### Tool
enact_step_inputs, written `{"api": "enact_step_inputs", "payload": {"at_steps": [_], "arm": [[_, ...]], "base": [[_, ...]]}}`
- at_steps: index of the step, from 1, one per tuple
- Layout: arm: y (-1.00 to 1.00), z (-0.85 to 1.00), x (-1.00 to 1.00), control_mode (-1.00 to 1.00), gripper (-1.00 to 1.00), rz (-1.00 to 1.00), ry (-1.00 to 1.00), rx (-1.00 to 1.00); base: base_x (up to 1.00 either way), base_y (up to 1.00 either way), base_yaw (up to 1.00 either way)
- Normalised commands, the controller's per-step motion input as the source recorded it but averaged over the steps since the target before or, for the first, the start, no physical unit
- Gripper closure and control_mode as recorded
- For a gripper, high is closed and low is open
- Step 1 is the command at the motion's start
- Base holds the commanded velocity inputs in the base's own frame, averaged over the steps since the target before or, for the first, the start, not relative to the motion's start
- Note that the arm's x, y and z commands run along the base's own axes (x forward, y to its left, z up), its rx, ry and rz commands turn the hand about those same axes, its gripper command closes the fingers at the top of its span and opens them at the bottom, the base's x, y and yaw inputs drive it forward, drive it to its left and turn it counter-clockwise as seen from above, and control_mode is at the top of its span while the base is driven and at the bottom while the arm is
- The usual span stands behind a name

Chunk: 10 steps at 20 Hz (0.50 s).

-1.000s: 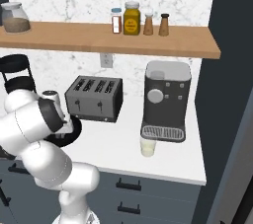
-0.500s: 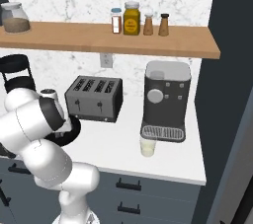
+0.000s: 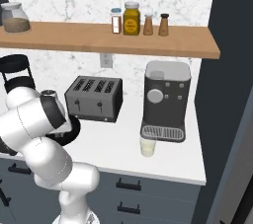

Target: Grab a lemon wedge from the fridge and one ice cube from the ice bowl, and put them in the glass of lemonade.

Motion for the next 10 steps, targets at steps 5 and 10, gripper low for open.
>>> {"api": "enact_step_inputs", "payload": {"at_steps": [5, 10], "arm": [[0.00, -0.08, 0.00, -1.00, -1.00, 0.06, 0.00, 0.00], [0.00, -0.05, 0.01, -1.00, -1.00, 0.08, 0.00, 0.00]], "base": [[0.00, 0.00, 0.00], [0.00, 0.00, 0.00]]}}
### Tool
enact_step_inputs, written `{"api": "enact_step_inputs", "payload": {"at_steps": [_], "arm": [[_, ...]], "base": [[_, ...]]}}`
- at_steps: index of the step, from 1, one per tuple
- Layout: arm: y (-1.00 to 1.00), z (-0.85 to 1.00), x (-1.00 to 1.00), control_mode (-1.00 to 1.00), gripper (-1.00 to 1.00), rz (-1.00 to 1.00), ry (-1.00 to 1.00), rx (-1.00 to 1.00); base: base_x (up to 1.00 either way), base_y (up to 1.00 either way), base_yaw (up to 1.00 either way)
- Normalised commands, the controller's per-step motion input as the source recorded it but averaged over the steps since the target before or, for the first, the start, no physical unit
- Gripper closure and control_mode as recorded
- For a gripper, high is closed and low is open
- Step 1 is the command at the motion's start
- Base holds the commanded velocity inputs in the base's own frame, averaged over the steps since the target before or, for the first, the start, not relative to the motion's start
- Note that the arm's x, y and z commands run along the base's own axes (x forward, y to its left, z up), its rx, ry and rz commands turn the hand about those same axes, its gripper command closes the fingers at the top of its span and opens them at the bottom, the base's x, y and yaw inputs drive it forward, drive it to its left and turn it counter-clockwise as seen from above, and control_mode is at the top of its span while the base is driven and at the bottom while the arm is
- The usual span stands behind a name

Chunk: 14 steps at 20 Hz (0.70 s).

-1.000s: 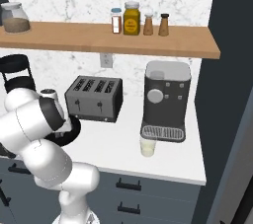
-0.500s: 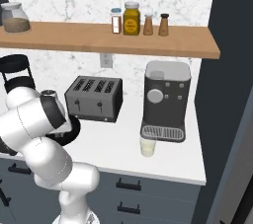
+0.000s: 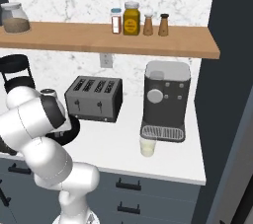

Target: Grab a lemon wedge from the fridge and one ice cube from the ice bowl, and put them in the glass of lemonade.

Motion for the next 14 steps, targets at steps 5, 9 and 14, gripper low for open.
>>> {"api": "enact_step_inputs", "payload": {"at_steps": [5, 9, 14], "arm": [[0.00, -0.12, 0.00, -1.00, 1.00, 0.07, 0.00, 0.00], [0.00, -0.04, 0.00, -1.00, 1.00, 0.06, 0.00, 0.00], [0.00, 0.00, 0.00, -1.00, 1.00, 0.04, 0.00, 0.00]], "base": [[0.00, 0.00, 0.00], [0.00, 0.00, 0.00], [0.00, 0.00, 0.00]]}}
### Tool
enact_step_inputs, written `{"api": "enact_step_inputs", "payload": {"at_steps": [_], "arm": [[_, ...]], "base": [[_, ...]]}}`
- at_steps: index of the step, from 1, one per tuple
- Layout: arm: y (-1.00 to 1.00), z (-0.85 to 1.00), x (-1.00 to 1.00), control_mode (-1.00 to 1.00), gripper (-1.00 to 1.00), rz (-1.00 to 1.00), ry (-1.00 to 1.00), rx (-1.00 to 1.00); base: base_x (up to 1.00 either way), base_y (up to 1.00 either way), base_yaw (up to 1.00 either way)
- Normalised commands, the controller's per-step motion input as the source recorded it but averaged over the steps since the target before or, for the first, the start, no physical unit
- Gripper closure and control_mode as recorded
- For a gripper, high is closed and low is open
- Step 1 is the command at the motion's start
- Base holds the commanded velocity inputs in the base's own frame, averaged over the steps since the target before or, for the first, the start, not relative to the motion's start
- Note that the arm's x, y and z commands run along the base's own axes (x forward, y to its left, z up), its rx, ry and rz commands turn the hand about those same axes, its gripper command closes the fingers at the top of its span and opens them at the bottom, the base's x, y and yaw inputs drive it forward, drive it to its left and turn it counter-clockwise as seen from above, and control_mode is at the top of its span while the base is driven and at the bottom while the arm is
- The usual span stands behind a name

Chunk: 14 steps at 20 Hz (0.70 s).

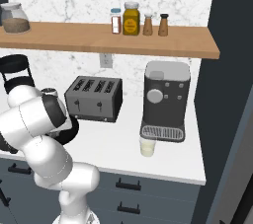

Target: Grab a lemon wedge from the fridge and one ice cube from the ice bowl, and put them in the glass of lemonade.

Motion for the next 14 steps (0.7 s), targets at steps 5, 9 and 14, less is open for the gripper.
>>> {"api": "enact_step_inputs", "payload": {"at_steps": [5, 9, 14], "arm": [[0.00, 0.00, 0.00, -1.00, 1.00, 0.03, 0.00, 0.00], [0.00, 0.26, -0.04, -1.00, 1.00, -0.02, 0.00, 0.00], [-0.28, 0.96, -0.36, -1.00, 1.00, -0.15, 0.00, 0.00]], "base": [[0.00, 0.00, 0.00], [0.00, 0.00, 0.00], [0.00, 0.00, 0.00]]}}
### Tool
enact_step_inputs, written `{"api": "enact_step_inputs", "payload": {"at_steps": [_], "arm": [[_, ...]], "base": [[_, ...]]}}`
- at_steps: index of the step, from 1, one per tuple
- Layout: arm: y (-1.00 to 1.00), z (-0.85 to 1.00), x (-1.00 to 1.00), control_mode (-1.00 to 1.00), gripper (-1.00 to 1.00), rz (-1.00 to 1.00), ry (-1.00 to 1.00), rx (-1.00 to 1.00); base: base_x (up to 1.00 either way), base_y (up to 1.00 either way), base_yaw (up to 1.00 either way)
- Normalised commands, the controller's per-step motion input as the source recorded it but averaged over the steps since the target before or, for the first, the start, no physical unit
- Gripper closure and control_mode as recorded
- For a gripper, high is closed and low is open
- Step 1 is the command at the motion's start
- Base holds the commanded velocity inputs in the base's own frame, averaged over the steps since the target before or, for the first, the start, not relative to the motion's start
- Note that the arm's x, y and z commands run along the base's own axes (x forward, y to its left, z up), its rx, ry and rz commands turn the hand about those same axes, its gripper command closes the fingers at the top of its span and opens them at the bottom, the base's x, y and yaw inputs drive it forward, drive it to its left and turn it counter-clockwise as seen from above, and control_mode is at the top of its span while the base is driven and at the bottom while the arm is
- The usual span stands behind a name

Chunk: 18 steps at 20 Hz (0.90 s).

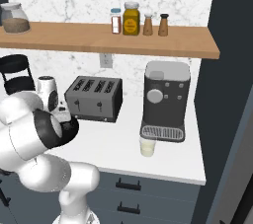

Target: Grab a lemon wedge from the fridge and one ice cube from the ice bowl, and put them in the glass of lemonade.

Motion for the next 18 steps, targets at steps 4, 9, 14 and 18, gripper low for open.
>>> {"api": "enact_step_inputs", "payload": {"at_steps": [4, 9, 14, 18], "arm": [[-0.60, 0.75, -0.37, -1.00, 1.00, -0.20, 0.00, 0.00], [-0.77, 0.29, -0.27, -1.00, 1.00, -0.31, 0.00, 0.00], [-0.91, 0.25, -0.34, -1.00, 1.00, -0.39, 0.00, 0.00], [-0.98, 0.49, -0.01, -1.00, 1.00, -0.33, 0.06, 0.00]], "base": [[0.00, 0.00, 0.00], [0.00, 0.00, 0.00], [0.00, 0.00, 0.00], [0.00, 0.00, 0.00]]}}
